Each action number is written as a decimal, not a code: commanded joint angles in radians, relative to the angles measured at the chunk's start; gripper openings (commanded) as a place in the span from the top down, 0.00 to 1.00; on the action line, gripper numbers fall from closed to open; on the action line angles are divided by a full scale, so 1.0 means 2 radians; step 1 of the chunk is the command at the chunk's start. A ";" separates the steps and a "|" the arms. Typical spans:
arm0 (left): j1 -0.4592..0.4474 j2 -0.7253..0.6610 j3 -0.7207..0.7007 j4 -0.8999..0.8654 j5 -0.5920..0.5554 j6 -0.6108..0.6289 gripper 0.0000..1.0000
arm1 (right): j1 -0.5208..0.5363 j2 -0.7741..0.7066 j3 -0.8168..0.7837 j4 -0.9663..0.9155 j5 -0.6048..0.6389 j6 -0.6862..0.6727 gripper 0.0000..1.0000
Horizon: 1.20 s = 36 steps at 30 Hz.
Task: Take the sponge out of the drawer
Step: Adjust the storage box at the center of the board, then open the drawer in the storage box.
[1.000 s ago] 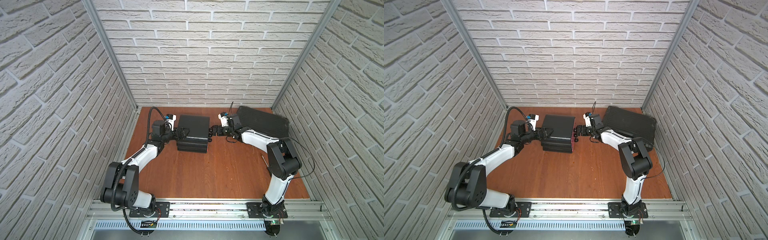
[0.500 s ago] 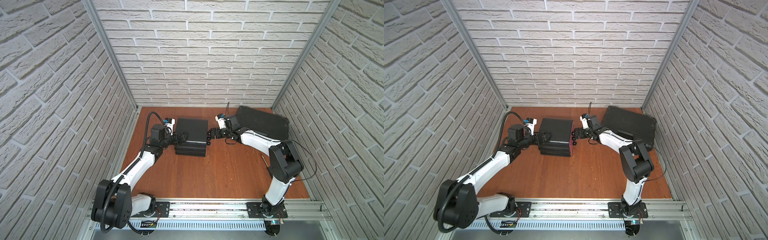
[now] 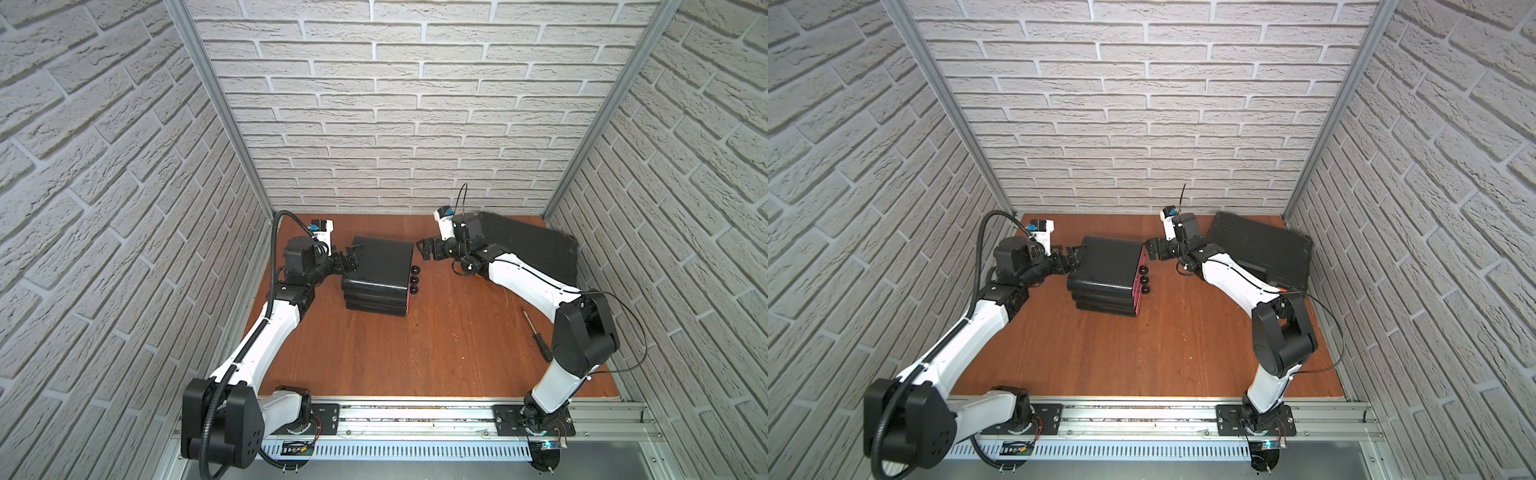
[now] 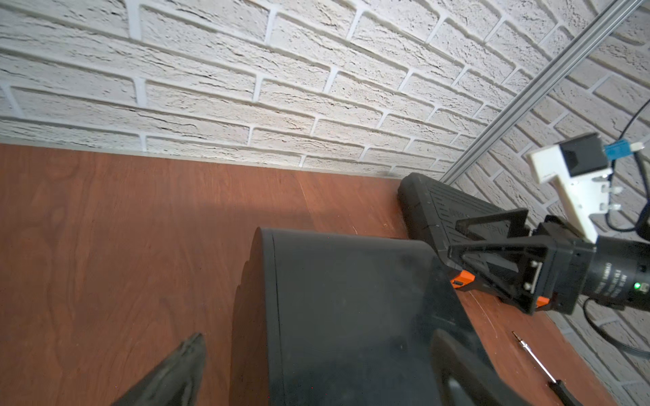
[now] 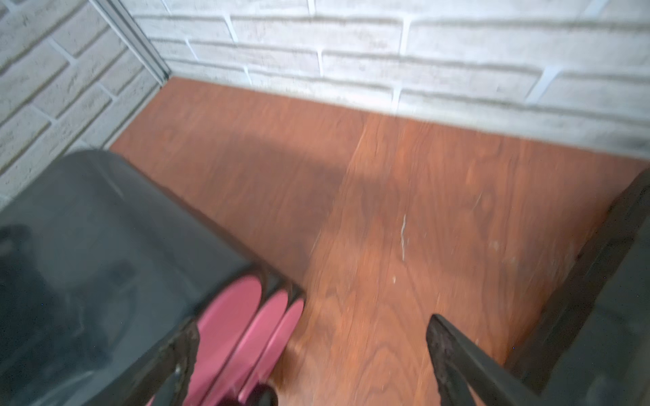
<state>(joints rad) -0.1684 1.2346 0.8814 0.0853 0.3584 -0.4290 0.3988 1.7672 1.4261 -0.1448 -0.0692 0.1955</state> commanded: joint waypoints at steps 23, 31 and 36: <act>0.069 0.154 0.033 0.313 0.090 -0.111 0.02 | -0.004 -0.003 -0.029 -0.031 0.017 0.066 0.01; 0.093 0.153 0.023 0.310 0.132 -0.157 0.02 | -0.002 -0.080 -0.093 -0.020 -0.022 0.059 0.01; 0.078 0.104 0.019 0.204 0.088 -0.137 0.01 | -0.002 -0.144 -0.146 -0.006 -0.062 0.033 0.01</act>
<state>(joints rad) 0.0059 1.5043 0.9264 0.5602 0.5694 -0.7166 0.3889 1.5578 1.1790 -0.1970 -0.1318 0.2955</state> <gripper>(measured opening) 0.984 0.991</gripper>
